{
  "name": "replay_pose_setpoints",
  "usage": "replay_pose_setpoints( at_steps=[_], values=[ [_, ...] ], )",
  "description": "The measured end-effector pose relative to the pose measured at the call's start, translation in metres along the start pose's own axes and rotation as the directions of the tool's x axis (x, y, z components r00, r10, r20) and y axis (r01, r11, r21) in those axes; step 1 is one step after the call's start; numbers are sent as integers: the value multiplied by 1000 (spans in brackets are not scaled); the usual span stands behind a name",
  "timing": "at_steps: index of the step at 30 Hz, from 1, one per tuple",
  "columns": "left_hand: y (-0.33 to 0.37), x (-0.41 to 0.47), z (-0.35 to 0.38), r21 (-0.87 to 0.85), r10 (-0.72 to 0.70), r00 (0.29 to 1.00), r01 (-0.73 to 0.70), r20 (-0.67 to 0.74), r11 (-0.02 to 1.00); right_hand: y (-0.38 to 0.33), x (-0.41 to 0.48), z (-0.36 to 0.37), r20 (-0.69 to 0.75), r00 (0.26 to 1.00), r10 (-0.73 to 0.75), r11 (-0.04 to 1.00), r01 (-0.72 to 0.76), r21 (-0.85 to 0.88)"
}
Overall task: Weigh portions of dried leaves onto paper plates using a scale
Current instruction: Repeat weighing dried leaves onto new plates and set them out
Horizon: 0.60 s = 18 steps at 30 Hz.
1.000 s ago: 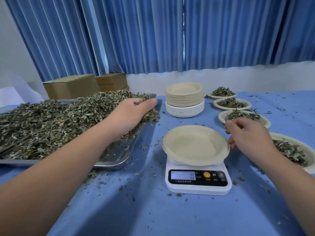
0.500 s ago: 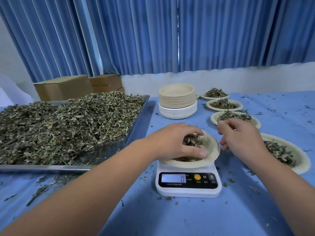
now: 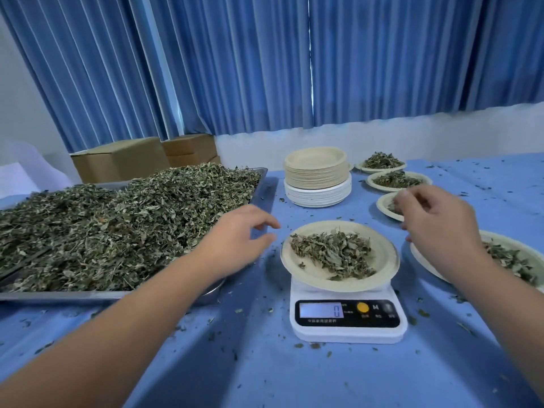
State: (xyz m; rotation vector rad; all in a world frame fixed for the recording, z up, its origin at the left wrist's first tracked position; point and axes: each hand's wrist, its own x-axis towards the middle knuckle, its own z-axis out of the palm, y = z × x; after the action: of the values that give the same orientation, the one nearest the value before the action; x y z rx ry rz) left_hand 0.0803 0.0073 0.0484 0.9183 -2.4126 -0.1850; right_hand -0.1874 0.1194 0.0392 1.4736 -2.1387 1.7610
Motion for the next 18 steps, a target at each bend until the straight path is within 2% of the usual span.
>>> replay_pose_setpoints(
  at_steps=[3, 5, 7, 9, 12, 14, 18],
  values=[
    [-47, 7, -15, 186, -187, 982, 179, 25, 966, -2, 10, 13, 0, 1000, 28, 1000, -28, -4],
    [-72, 14, -19, 288, -329, 943, 300, 54, 909, 7, 10, 20, 7, 999, 41, 999, -41, -11],
    [-89, 20, -20, 488, -422, 904, 337, 72, 805, 16, 7, 20, 35, 998, 58, 998, -57, -27],
    [-105, 23, -20, 596, -472, 880, 348, 59, 723, 21, 6, 19, 53, 996, 77, 997, -76, -28],
    [-129, 27, -22, 572, -559, 825, 420, 82, 705, 21, 7, 17, 28, 995, 91, 995, -91, 28],
    [-139, 32, -24, 544, -599, 786, 438, 154, 716, 22, 7, 17, 36, 998, 61, 998, -60, -9],
    [-142, 36, -21, 456, -575, 754, 411, 317, 790, 25, 9, 16, 50, 998, 37, 999, -35, -31]
  ],
)
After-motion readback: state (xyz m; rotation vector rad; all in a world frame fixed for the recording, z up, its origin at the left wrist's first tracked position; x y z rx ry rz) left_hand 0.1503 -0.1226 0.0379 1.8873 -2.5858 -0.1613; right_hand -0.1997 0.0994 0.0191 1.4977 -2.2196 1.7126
